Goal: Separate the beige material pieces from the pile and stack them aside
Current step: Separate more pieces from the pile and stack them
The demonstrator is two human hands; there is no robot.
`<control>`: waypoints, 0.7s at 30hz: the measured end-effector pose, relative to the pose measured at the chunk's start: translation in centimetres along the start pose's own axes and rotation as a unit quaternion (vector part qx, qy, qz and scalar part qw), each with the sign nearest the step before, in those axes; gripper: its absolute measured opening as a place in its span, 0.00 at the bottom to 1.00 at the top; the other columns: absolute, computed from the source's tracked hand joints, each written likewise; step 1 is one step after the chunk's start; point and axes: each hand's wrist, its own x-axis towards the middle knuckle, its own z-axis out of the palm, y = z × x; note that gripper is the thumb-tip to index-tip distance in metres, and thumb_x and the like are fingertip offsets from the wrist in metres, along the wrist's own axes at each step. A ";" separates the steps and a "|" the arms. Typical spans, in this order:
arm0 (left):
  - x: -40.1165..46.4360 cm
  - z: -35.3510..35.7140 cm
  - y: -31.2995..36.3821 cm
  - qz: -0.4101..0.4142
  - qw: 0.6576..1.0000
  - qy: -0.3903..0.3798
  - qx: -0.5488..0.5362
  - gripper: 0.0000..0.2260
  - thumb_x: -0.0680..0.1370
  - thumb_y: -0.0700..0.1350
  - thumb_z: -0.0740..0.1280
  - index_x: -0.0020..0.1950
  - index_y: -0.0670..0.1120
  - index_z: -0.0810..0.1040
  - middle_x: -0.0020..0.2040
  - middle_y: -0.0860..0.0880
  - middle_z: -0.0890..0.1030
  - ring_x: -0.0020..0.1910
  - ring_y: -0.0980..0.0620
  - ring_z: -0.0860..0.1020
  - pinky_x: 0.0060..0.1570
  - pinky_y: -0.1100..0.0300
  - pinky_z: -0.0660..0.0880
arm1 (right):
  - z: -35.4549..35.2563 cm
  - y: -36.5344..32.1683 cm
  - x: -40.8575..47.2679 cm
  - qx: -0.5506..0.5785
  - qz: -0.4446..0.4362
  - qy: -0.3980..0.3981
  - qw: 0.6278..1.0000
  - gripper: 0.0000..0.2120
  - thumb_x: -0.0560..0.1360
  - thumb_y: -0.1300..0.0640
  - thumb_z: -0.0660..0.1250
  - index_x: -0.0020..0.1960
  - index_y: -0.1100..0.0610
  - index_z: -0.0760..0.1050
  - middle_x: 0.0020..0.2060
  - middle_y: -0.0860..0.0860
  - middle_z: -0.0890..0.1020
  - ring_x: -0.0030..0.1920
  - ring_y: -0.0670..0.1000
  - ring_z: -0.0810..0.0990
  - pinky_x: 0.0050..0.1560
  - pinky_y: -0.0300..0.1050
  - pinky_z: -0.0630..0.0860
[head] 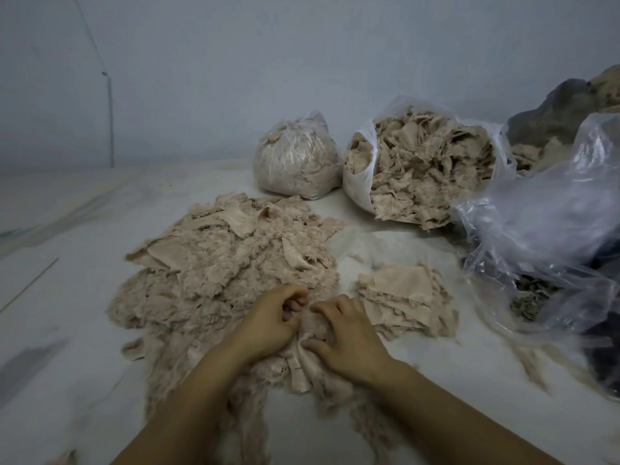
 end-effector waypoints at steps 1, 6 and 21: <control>-0.1 0.0 -0.1 0.011 1.000 0.000 0.013 0.19 0.73 0.34 0.67 0.63 0.47 0.75 0.54 0.52 0.77 0.51 0.56 0.75 0.48 0.75 0.70 | 0.2 0.0 0.3 -0.015 0.010 0.013 1.000 0.20 0.76 0.44 0.63 0.65 0.51 0.72 0.58 0.50 0.70 0.58 0.52 0.66 0.63 0.43 0.64; -0.5 0.2 -1.2 0.057 0.983 -0.006 0.175 0.20 0.77 0.43 0.66 0.69 0.46 0.72 0.60 0.49 0.73 0.60 0.52 0.70 0.57 0.68 0.62 | -0.7 -0.5 0.7 0.117 0.039 0.141 0.982 0.06 0.77 0.58 0.66 0.42 0.58 0.76 0.42 0.50 0.73 0.46 0.50 0.71 0.46 0.34 0.63; 1.0 0.2 1.1 0.017 0.995 0.096 0.038 0.11 0.82 0.40 0.58 0.40 0.46 0.65 0.31 0.56 0.69 0.30 0.61 0.68 0.29 0.69 0.61 | -3.0 -1.4 -0.8 0.511 0.148 0.124 0.837 0.12 0.80 0.61 0.59 0.39 0.65 0.69 0.33 0.56 0.71 0.35 0.49 0.69 0.38 0.41 0.67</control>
